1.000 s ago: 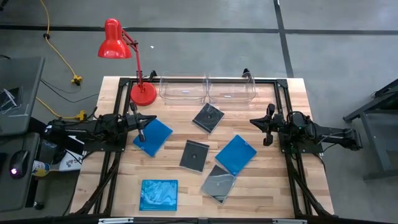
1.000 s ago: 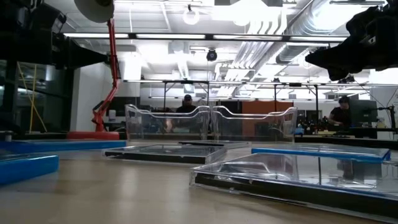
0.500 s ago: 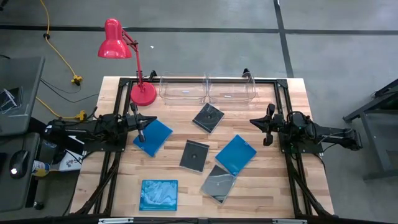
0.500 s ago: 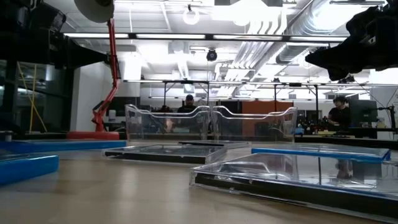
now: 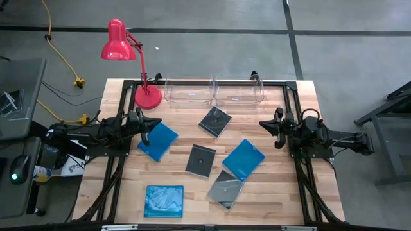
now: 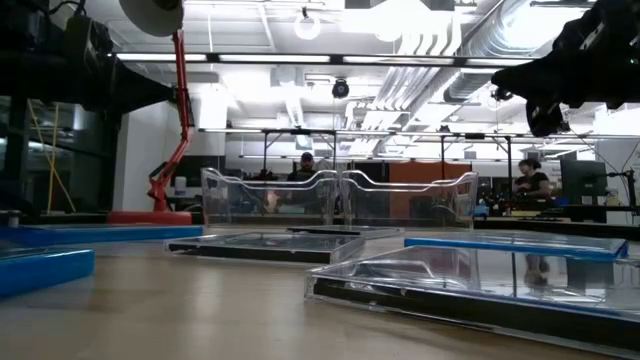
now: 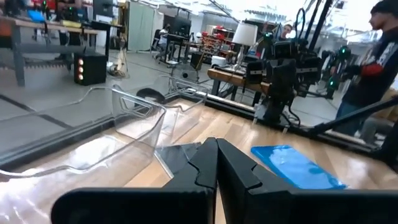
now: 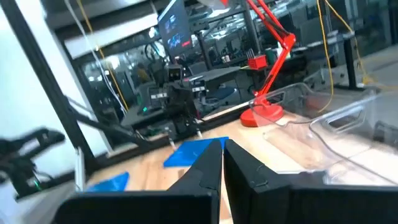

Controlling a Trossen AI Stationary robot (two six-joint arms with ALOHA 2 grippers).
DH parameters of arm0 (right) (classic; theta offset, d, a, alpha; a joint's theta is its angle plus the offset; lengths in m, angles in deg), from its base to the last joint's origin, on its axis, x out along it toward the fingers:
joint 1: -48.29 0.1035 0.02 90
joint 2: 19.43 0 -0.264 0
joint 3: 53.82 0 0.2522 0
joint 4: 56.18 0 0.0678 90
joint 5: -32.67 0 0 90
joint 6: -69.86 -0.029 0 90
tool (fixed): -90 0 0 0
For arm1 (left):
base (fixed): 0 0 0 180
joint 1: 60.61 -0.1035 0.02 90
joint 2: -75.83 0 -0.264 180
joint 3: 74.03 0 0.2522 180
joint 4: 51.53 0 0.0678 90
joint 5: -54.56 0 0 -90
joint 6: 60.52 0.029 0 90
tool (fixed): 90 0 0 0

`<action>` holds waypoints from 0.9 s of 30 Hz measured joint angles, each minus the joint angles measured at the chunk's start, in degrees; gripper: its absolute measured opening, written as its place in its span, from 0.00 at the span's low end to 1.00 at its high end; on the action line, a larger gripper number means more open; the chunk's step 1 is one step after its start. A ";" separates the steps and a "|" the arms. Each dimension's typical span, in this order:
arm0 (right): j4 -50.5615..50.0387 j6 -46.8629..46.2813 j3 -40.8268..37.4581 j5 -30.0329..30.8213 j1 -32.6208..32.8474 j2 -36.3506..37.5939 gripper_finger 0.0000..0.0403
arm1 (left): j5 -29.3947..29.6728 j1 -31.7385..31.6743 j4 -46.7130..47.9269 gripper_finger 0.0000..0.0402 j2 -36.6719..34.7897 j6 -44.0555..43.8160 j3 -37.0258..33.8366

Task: Pick & place jewel cases by type
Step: Put the top black cd case into the right transparent bin

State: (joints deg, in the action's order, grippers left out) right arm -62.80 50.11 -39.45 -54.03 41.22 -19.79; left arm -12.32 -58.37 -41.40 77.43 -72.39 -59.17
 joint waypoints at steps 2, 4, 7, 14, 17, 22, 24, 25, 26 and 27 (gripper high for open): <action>0.39 -1.12 0.00 0.31 0.00 0.00 0.00 | 0.14 0.00 -0.04 0.00 0.00 -0.43 0.02; 0.94 -1.83 0.00 0.36 0.00 0.00 0.00 | 0.27 0.00 -0.13 0.00 0.00 -0.47 0.02; 3.49 -8.16 0.00 0.97 0.00 0.00 0.00 | 0.50 0.00 -1.80 0.00 0.00 -0.45 0.02; 9.67 -14.82 0.00 4.13 0.00 0.00 0.00 | 3.22 0.00 -9.03 0.00 0.00 1.94 0.52; 11.37 -14.43 0.00 5.44 0.00 -0.07 0.00 | 3.40 0.00 -9.14 0.00 0.21 5.36 2.51; 13.50 -13.79 0.03 6.89 0.00 -0.31 0.00 | 3.24 0.00 -10.13 0.07 2.54 11.93 6.27; 13.58 -12.96 1.14 7.58 0.00 -0.95 0.00 | 3.34 0.00 -9.94 0.13 4.73 14.43 7.83; 13.23 -12.00 2.37 7.74 0.00 -1.74 0.00 | 3.45 0.00 -9.92 0.16 6.03 15.39 8.55; 12.57 -10.73 3.91 7.77 0.00 -2.56 0.00 | 3.51 0.00 -9.88 0.19 7.35 16.27 9.21; 11.44 -9.38 5.76 7.96 0.00 -3.55 0.00 | 4.01 0.00 -9.82 0.23 8.82 16.61 9.90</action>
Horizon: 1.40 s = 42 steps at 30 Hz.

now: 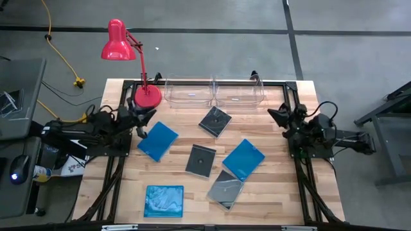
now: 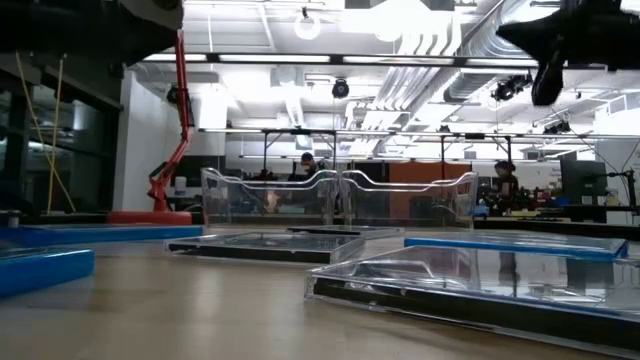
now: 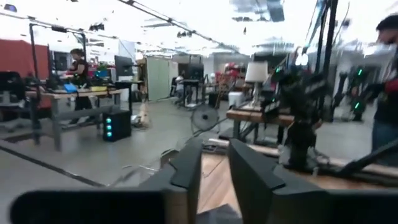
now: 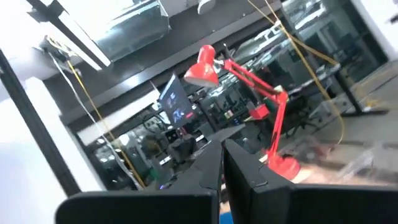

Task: Pick & place jewel cases by type
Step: Put the top black cd case into the right transparent bin

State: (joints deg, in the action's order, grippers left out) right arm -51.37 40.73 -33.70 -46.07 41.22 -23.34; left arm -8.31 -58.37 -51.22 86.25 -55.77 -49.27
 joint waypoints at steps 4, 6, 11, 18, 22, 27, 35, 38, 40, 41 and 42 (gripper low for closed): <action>-10.81 5.64 10.73 2.14 0.00 -6.36 0.00 | 0.88 0.00 0.08 0.35 6.65 -4.11 2.05; -18.42 7.56 17.28 3.30 0.00 -10.77 0.00 | 0.35 0.00 0.06 0.39 9.92 -11.09 3.00; -37.46 8.61 32.71 5.43 0.00 -23.22 0.00 | -4.04 -0.01 -0.22 0.45 18.31 -29.48 6.37; -60.57 3.59 49.21 8.75 0.00 -39.27 0.00 | -12.57 -3.42 2.35 0.45 33.83 -41.47 12.53; -71.62 -1.60 56.04 12.62 0.00 -45.43 0.00 | -24.22 -9.41 4.60 0.45 43.61 -46.82 15.17; -80.71 -10.01 60.59 16.02 0.00 -49.14 0.00 | -31.92 -15.04 4.34 0.45 53.50 -50.20 17.32; -81.59 -27.54 52.11 11.60 -0.01 -49.64 0.00 | -35.23 -18.12 -2.40 0.45 64.56 -57.84 17.71; -77.51 -31.47 46.57 9.75 0.00 -49.23 0.00 | -35.62 -18.01 -6.43 0.45 67.79 -59.62 17.77; -73.11 -33.12 42.70 9.80 0.00 -49.01 0.00 | -35.39 -18.01 -8.68 0.45 69.67 -60.73 17.81; -70.38 -33.88 40.79 10.07 0.00 -48.93 0.00 | -34.94 -18.01 -9.72 0.45 70.70 -61.05 17.83; -67.27 -34.46 38.87 10.29 0.00 -48.89 0.00 | -34.23 -18.01 -10.04 0.45 71.64 -61.41 17.86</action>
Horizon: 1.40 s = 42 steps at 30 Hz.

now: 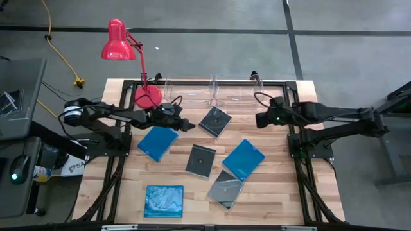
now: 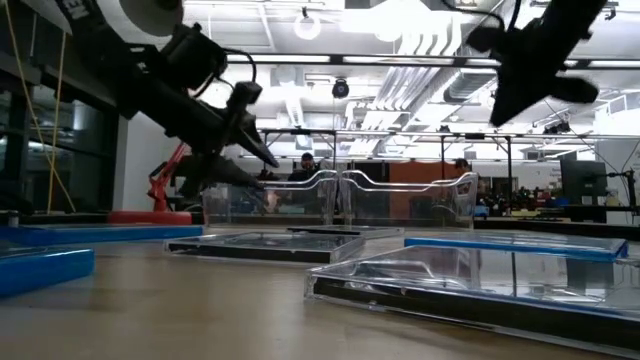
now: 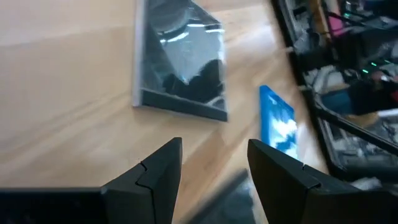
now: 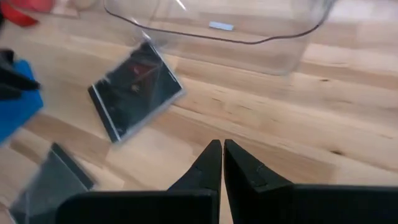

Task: Pick & place jewel cases by type
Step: Put the top black cd case into the right transparent bin

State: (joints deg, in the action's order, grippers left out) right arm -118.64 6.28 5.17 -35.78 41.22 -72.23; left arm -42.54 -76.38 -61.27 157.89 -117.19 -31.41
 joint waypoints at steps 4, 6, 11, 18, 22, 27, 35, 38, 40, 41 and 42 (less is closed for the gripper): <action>16.51 -0.56 -8.35 -0.63 -0.04 -0.04 0.00 | 1.06 0.00 -0.46 0.45 3.35 -2.24 0.00; 24.72 -0.56 -12.23 -0.77 -0.04 -0.04 0.00 | 1.14 0.00 -0.90 0.45 4.82 -2.71 0.00; 37.26 -0.61 -19.81 -1.86 -0.04 -0.04 0.00 | 2.03 0.00 -4.74 0.45 7.53 -4.03 0.25; 40.72 -3.94 -23.08 -1.95 -0.12 -0.04 0.00 | 1.96 0.00 -4.60 0.45 12.08 -4.00 5.66; 40.79 -3.95 -23.05 -2.79 -2.41 -0.06 0.00 | 1.27 -0.02 -4.07 0.45 14.67 -3.36 9.32; 40.69 -3.72 -23.03 -9.79 -7.72 -1.78 0.00 | 0.09 0.00 -1.48 0.45 15.87 -3.10 10.94; 45.26 -1.99 -23.03 -17.26 -11.91 -9.42 0.00 | -0.50 0.00 0.99 0.45 15.84 -2.10 10.99; 49.64 -0.53 -23.03 -18.85 -12.73 -12.24 0.00 | -0.76 0.00 3.80 0.45 15.83 -2.01 10.97; 52.84 0.90 -23.03 -21.03 -13.25 -14.05 0.00 | -0.72 -0.02 6.22 0.45 15.58 -2.06 10.92; 54.14 1.63 -23.03 -21.96 -13.50 -14.89 0.00 | -0.53 -0.02 6.82 0.45 15.58 -2.07 10.91; 55.17 2.26 -23.03 -22.72 -13.67 -15.70 0.00 | -0.07 -0.02 7.48 0.45 15.58 -2.10 10.91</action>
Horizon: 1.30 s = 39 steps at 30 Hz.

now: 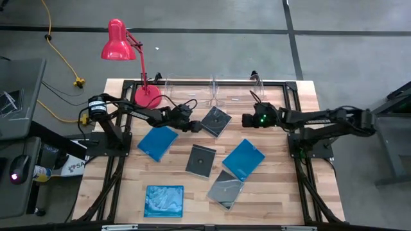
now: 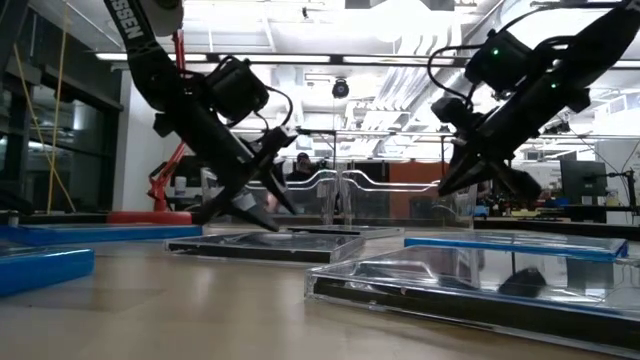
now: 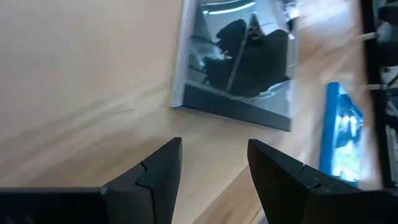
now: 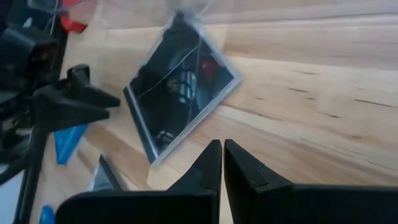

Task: Pick & place jewel cases by type
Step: Put the top black cd case into the right transparent bin

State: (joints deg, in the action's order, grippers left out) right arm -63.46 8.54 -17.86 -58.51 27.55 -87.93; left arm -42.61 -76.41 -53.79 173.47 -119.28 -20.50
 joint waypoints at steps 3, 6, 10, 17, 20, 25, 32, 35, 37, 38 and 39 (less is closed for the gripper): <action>1.94 1.28 0.00 -1.05 -0.40 -2.11 0.02 | 0.99 0.00 1.17 0.45 -0.06 -0.89 0.02; 1.99 1.42 0.00 -0.87 -0.64 -3.65 0.08 | 2.90 0.02 1.92 0.45 -0.13 -3.59 0.07; 2.77 2.36 0.00 -0.84 -1.20 -5.12 0.21 | 4.62 0.04 2.13 0.45 -0.20 -4.55 0.07; 9.80 2.45 0.00 -0.83 -2.85 -8.56 0.43 | 6.39 0.04 2.29 0.45 -0.19 -5.57 0.07; 11.51 2.01 0.00 -1.25 -3.74 -10.97 0.49 | 6.88 0.04 2.29 0.45 -0.15 -6.42 0.07; 14.83 0.43 0.00 -3.31 -4.45 -15.32 0.55 | 7.89 0.04 2.26 0.45 -0.11 -6.44 0.07; 21.42 -0.33 0.74 -4.04 -4.43 -21.24 0.57 | 10.17 0.04 2.13 0.45 -0.07 -7.54 0.04; 21.68 -0.24 2.49 -4.17 -4.43 -23.44 0.57 | 11.18 0.04 2.10 0.45 -0.04 -7.54 0.04; 21.66 -0.18 3.97 -4.11 -4.43 -24.91 0.57 | 11.82 0.04 2.11 0.45 -0.04 -7.52 0.04; 21.65 -0.09 4.69 -4.06 -4.41 -25.55 0.57 | 12.13 0.04 2.11 0.45 -0.02 -7.54 0.04; 21.44 0.11 5.38 -4.06 -4.41 -26.10 0.57 | 12.39 0.04 2.11 0.45 -0.02 -7.54 0.02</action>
State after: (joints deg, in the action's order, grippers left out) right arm -42.02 8.65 -12.48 -62.56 23.15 -114.04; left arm -30.23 -76.36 -51.68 173.45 -126.82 -20.48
